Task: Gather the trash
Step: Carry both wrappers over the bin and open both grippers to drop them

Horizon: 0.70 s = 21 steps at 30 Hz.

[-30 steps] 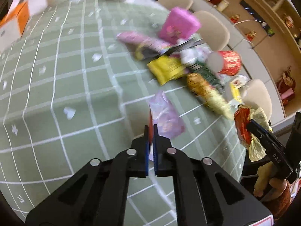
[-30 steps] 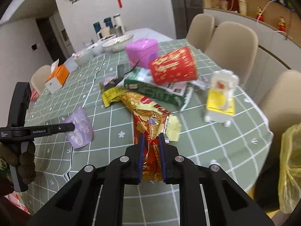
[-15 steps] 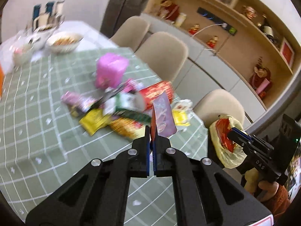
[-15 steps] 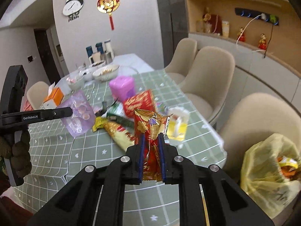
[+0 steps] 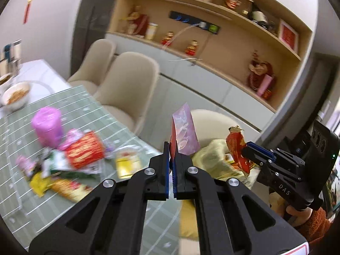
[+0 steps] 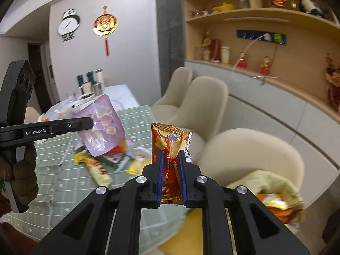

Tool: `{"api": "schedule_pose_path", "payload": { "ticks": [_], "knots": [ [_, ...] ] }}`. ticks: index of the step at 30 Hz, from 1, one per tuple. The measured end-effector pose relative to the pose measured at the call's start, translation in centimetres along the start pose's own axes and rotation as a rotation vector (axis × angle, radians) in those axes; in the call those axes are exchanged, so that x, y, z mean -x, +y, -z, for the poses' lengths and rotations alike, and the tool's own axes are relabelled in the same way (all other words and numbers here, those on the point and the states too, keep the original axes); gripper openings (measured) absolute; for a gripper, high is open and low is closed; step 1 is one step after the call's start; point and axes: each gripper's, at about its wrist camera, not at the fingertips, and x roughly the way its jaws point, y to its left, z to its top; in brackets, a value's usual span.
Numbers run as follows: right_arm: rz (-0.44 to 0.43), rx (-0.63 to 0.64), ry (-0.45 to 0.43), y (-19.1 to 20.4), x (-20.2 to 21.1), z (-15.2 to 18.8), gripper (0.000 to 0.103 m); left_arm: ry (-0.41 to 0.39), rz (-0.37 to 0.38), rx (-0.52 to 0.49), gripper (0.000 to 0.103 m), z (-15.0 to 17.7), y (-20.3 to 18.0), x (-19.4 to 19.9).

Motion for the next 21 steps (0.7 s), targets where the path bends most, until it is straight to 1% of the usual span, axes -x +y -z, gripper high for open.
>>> {"api": "schedule_pose_path", "payload": {
  "ticks": [7,12,14,17,21],
  "knots": [
    [0.135,-0.061,-0.040,-8.8,4.2,1.2,0.014,0.047,0.135,-0.064,0.002,-1.1,-8.4,-6.1],
    [0.212,-0.129,-0.046,-14.7,6.5,2.7,0.014,0.128,0.226,-0.067,0.002,-1.1,-13.9,-10.9],
    [0.228,-0.142,-0.047,-16.2,7.0,3.2,0.014,0.167,0.260,-0.066,0.002,-0.5,-15.6,-13.0],
    [0.249,-0.166,-0.046,-18.6,7.7,4.2,0.014,0.215,0.280,-0.059,0.002,0.3,-17.3,-15.4],
    [0.265,-0.207,-0.045,-21.5,8.5,5.7,0.014,0.261,0.280,-0.043,0.002,1.1,-18.9,-18.0]
  ]
}}
